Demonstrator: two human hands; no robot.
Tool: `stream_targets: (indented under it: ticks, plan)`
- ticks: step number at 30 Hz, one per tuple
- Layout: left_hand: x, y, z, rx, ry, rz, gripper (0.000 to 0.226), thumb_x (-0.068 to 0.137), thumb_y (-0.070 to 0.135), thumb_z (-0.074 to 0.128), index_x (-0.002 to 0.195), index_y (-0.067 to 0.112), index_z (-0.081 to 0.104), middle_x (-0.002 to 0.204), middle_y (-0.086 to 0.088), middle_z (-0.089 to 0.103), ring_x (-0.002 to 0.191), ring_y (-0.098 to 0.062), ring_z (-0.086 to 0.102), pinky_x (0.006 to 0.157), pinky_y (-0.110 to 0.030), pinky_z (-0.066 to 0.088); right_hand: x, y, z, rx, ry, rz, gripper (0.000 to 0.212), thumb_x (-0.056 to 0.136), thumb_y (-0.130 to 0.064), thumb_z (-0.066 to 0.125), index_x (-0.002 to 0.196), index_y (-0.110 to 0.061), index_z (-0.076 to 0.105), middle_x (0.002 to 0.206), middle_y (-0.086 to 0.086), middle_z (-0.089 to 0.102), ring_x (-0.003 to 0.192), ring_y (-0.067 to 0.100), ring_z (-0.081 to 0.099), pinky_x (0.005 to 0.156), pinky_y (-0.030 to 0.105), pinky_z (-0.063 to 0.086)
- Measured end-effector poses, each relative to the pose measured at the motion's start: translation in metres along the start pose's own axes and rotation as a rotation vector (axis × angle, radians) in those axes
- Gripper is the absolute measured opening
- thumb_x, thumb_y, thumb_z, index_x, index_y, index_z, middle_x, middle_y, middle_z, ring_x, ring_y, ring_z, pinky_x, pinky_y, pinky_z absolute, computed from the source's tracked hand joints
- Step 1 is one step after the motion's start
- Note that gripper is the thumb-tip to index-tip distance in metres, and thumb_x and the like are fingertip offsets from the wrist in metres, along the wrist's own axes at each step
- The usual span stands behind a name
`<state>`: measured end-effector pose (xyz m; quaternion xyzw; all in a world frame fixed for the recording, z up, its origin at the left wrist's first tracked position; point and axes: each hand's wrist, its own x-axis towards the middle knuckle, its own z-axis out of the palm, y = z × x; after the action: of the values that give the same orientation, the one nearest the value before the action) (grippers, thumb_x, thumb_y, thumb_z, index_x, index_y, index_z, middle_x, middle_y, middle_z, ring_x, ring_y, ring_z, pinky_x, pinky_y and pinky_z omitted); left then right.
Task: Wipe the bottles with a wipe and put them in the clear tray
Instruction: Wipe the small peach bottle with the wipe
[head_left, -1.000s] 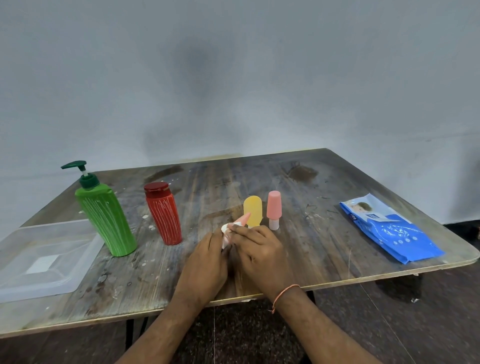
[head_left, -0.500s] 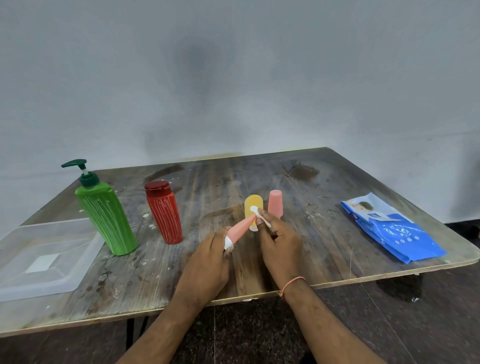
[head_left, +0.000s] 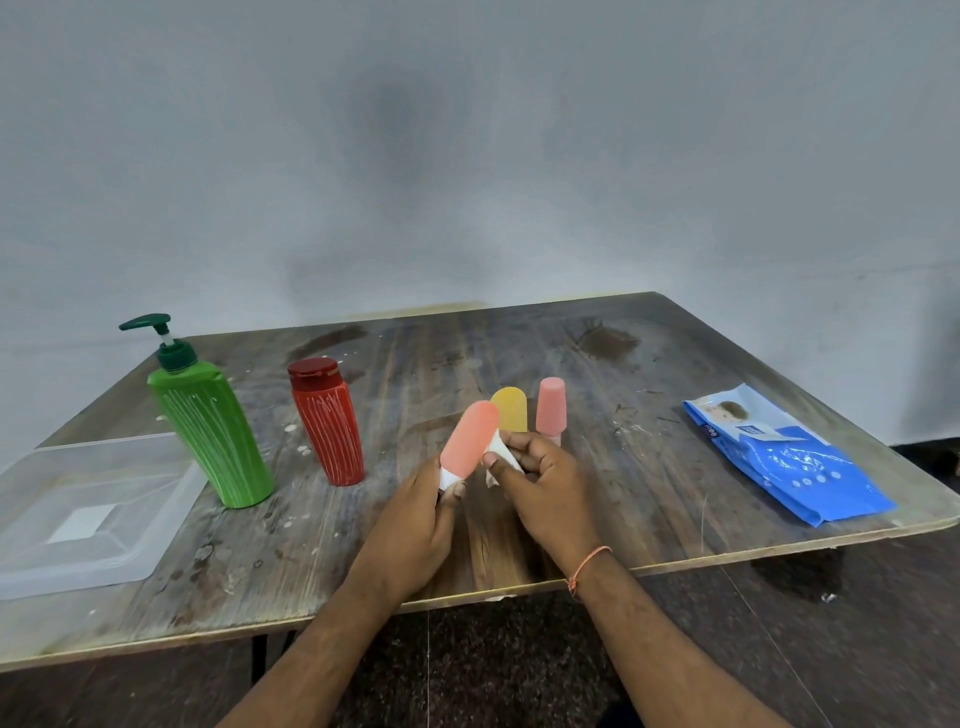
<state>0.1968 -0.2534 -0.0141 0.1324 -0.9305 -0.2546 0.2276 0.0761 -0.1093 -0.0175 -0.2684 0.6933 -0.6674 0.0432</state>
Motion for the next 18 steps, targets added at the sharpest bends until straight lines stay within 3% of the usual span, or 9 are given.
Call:
stream_targets:
  ticks: [4,7,11,14,18]
  plan:
    - [0.003,-0.012,0.001,-0.164,-0.017,-0.034,0.028,0.110,0.043,0.041,0.134,0.034,0.051,0.110,0.019,0.064,0.099,0.000,0.061,0.080,-0.026,0.053,-0.005,-0.003,0.001,-0.116,-0.065,-0.064,0.034,0.094,-0.032,0.083,0.128,-0.028,0.076,0.111,-0.019,0.079,0.102,-0.007,0.073,0.093,0.023,0.061]
    - [0.004,-0.014,0.000,-0.240,-0.020,-0.067,0.025,0.111,0.043,0.041,0.132,0.037,0.052,0.114,0.019,0.066,0.103,0.001,0.062,0.087,-0.029,0.056,-0.007,-0.004,0.001,-0.262,-0.116,-0.136,0.035,0.093,-0.040,0.081,0.127,-0.030,0.077,0.114,-0.022,0.079,0.103,-0.007,0.072,0.092,0.027,0.062]
    - [0.009,-0.013,-0.001,-0.312,0.015,-0.103,0.017,0.112,0.034,0.043,0.115,0.033,0.059,0.101,0.013,0.070,0.094,-0.001,0.065,0.080,-0.028,0.054,-0.009,-0.002,0.005,-0.488,-0.210,-0.348,0.026,0.096,-0.043,0.072,0.120,-0.035,0.078,0.108,-0.019,0.079,0.093,0.001,0.071,0.078,0.032,0.059]
    - [0.009,-0.012,-0.001,-0.316,0.013,-0.107,0.018,0.111,0.034,0.044,0.115,0.032,0.062,0.099,0.015,0.071,0.093,0.001,0.066,0.077,-0.023,0.052,-0.010,0.001,0.008,-0.523,-0.136,-0.425,0.028,0.097,-0.041,0.071,0.122,-0.033,0.079,0.111,-0.015,0.080,0.096,0.004,0.072,0.080,0.033,0.059]
    - [0.008,-0.011,-0.002,-0.282,-0.018,-0.089,0.021,0.110,0.040,0.045,0.115,0.033,0.064,0.096,0.015,0.071,0.091,-0.001,0.066,0.077,-0.027,0.055,-0.013,-0.001,0.007,-0.492,0.030,-0.512,0.031,0.097,-0.030,0.077,0.128,-0.029,0.079,0.117,-0.014,0.080,0.102,0.004,0.073,0.089,0.026,0.061]
